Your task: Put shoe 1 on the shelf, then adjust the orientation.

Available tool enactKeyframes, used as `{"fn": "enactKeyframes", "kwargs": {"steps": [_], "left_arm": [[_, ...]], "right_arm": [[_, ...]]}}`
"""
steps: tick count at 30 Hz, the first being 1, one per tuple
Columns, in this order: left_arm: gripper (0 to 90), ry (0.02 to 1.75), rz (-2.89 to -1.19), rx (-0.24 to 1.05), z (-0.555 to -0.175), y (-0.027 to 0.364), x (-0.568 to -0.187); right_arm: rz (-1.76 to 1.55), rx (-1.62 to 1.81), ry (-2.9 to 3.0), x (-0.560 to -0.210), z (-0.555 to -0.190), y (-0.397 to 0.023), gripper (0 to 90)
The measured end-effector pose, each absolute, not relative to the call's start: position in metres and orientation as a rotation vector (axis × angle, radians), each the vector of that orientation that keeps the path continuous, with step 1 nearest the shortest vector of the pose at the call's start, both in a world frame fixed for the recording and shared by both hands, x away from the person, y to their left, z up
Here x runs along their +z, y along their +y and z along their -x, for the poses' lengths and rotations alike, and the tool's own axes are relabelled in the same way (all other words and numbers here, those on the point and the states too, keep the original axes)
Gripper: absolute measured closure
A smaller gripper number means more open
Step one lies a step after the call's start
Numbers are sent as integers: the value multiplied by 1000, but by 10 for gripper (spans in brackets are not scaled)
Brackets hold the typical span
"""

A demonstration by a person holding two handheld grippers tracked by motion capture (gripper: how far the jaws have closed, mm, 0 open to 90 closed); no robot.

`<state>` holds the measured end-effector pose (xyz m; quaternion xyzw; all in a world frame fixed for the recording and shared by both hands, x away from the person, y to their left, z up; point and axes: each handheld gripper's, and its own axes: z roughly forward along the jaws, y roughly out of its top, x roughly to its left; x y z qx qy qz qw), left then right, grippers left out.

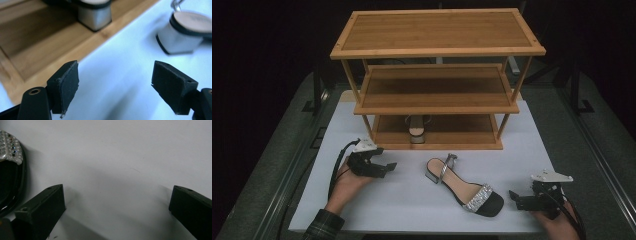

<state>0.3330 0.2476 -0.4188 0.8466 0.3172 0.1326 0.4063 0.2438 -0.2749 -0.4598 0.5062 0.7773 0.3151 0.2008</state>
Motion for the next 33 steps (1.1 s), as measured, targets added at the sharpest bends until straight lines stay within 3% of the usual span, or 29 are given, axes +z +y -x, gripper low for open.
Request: {"fn": "enactKeyframes", "kwargs": {"steps": [14,16,18,24,27,33], "left_arm": [[169,812,-2212,372,-289,278,-427],[167,822,-2220,389,-282,286,-430],[166,836,-2226,395,-279,291,-432],[150,860,-2231,385,-271,302,-443],[135,866,-2240,378,-272,302,-449],[131,859,-2219,373,-272,304,-452]], "right_arm": [[-1415,874,2178,-459,-245,-275,3],[-1415,880,2180,-457,-242,-275,98],[-1394,900,2189,-452,-238,-276,285],[-1389,987,2186,-441,-230,-275,731],[-1370,1087,2218,-436,-227,-274,899],[-1292,1320,2290,-431,-219,-270,900]]}}
